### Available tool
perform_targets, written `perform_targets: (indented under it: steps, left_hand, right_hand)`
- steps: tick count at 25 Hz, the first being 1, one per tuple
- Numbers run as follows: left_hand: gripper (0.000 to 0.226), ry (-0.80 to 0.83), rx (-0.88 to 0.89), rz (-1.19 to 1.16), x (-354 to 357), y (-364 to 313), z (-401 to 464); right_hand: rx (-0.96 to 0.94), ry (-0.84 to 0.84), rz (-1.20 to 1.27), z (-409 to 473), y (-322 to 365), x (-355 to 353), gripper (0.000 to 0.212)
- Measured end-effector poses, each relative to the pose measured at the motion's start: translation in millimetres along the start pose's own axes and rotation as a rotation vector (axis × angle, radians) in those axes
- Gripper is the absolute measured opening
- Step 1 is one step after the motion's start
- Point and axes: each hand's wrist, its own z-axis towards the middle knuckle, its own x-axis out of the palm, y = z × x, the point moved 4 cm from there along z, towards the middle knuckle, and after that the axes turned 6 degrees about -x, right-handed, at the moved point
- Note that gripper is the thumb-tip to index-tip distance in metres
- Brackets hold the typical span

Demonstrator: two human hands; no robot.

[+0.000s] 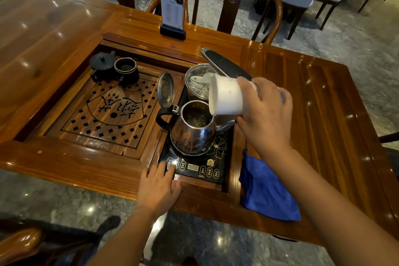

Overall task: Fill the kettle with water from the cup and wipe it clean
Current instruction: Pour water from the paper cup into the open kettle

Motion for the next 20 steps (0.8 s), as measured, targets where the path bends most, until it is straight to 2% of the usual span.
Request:
perform_targets:
  steps: [6,8,12,14,20]
  left_hand:
    - [0.047,0.013,0.006,0.011,0.9,0.5,0.8]
    - [0.047,0.018,0.013,0.023,1.2,0.8,0.9]
    - [0.048,0.025,0.017,0.021,2.0,1.1,0.9]
    - [0.049,0.029,0.009,0.022,2.8,0.6,1.0]
    - [0.050,0.026,0.001,0.025,4.5,0.5,1.7]
  right_hand:
    - [0.541,-0.128,0.835,-50.3,-36.4,13.4,0.076]
    - [0.678,-0.152,0.989,-75.3,-52.7,26.6,0.074]
    - [0.965,-0.156,1.091,-117.7,-92.8,67.0,0.072]
    - [1.064,-0.145,1.067,-129.5,-111.1,82.2,0.073]
    - [1.079,-0.127,0.993,-139.1,-136.4,103.4,0.077]
